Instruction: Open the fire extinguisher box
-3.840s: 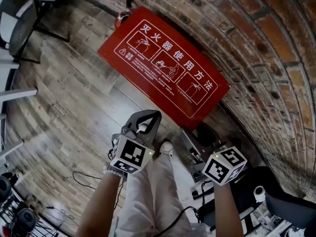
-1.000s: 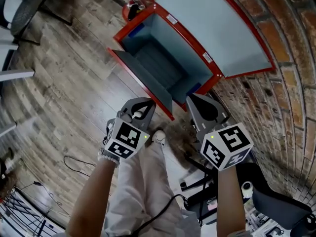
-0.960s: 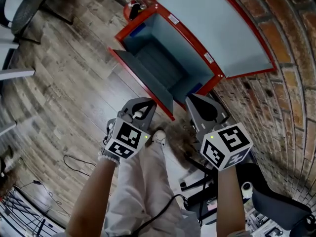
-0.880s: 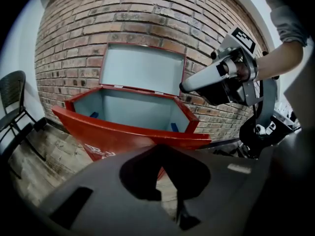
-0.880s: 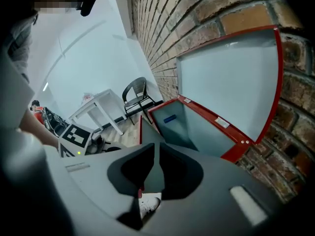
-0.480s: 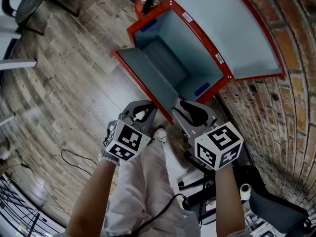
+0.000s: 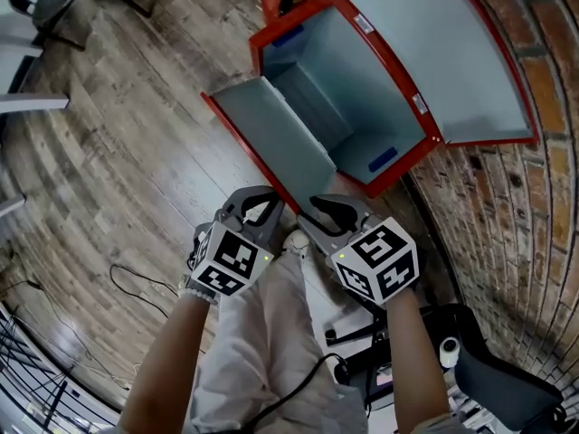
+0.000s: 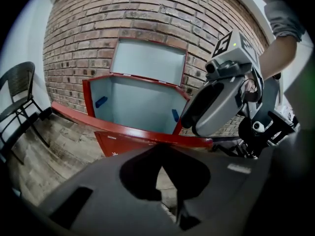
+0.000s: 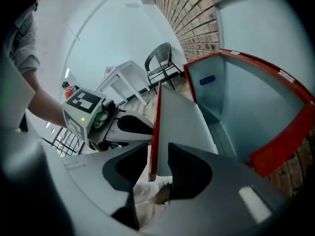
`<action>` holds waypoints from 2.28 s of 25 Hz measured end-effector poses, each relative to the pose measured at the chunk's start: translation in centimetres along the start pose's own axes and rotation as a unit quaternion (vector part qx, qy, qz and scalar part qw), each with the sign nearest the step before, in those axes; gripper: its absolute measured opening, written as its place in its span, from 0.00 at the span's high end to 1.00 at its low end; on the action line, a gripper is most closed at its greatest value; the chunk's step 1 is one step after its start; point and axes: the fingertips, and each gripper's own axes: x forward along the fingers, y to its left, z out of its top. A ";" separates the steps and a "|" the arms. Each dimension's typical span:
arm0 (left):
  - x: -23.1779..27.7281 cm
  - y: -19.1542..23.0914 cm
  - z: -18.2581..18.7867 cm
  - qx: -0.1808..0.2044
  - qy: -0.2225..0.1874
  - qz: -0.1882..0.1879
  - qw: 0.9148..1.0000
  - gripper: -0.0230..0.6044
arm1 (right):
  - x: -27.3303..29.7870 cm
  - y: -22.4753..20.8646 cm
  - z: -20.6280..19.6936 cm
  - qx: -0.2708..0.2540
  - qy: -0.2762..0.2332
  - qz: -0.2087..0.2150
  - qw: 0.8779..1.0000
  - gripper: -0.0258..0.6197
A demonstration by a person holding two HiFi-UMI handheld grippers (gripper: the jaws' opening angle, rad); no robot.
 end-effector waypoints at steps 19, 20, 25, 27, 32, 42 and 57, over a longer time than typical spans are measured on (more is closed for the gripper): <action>-2.0 1.7 -2.9 -0.022 0.008 0.019 1.000 0.97 | 4.7 2.2 -3.5 0.021 0.055 0.066 0.996 0.88; -2.2 1.9 -3.1 -0.022 0.012 0.022 0.999 0.97 | 5.0 2.3 -3.7 0.019 0.058 0.066 0.996 0.88; -3.0 2.2 -4.5 -0.030 0.020 0.026 0.999 0.97 | 6.6 2.9 -4.8 0.019 0.069 0.068 0.995 0.88; -3.4 2.5 -4.8 -0.036 0.017 0.030 0.999 0.97 | 7.4 3.0 -5.3 0.024 0.075 0.068 0.995 0.89; -4.2 3.7 -5.4 -0.046 0.012 0.043 0.998 0.97 | 9.9 3.4 -6.9 0.023 0.105 0.074 0.991 0.90; -5.2 7.1 -6.5 -0.045 0.009 0.066 0.997 0.97 | 14.8 3.0 -10.5 0.027 0.159 0.071 0.984 0.91; -3.4 9.0 -7.5 -0.057 0.001 0.075 0.996 0.97 | 20.7 -0.6 -14.9 0.034 0.203 0.037 0.978 0.92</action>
